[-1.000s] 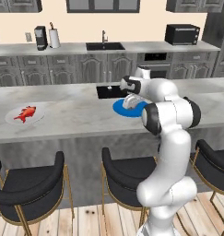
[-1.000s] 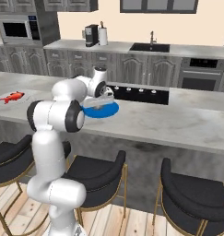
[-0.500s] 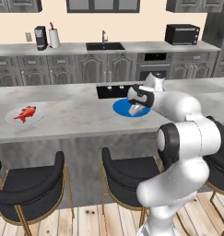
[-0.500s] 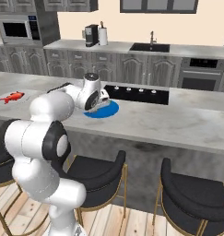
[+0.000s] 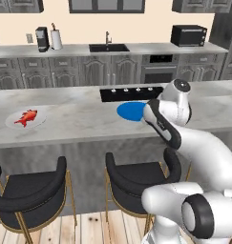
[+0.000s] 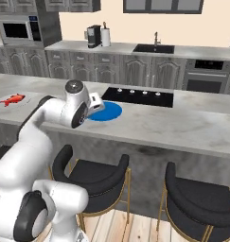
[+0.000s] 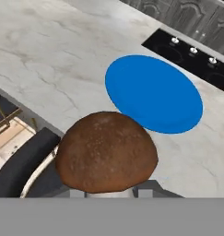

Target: Transport the fish and mushroom to the fridge. Place the fish on the rack containing meat and place the mushroom on the rack containing the vegetable, ensuring meats and vegetables are on different racks.

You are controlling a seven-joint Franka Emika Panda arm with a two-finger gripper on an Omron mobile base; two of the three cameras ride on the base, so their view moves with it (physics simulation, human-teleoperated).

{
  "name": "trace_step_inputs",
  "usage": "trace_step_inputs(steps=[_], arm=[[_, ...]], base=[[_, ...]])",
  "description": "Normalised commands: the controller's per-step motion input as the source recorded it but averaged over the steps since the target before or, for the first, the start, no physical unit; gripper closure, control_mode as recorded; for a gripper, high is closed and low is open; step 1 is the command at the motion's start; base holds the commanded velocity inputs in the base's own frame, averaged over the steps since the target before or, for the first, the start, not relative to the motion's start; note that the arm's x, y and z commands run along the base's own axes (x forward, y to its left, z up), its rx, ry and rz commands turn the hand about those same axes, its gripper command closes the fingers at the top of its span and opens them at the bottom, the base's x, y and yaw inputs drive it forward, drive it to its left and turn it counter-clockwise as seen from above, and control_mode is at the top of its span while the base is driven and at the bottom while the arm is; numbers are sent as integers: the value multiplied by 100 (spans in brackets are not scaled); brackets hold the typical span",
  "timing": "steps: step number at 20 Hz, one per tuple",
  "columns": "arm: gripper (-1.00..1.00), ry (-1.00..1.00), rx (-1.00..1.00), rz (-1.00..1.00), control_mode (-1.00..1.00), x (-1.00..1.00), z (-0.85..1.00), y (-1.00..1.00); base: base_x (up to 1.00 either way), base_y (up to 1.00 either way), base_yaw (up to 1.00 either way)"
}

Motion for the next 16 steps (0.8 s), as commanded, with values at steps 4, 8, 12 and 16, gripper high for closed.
trace_step_inputs(steps=[4,8,12,16], arm=[[100,28,8,-22,-100,-99,78,0],[100,35,15,-41,-100,-57,35,6],[100,-11,4,-39,-100,-63,3,2],[100,-31,4,-13,-100,-77,29,0]], base=[[0,0,0],[0,0,0],[0,0,0],[0,0,0]])
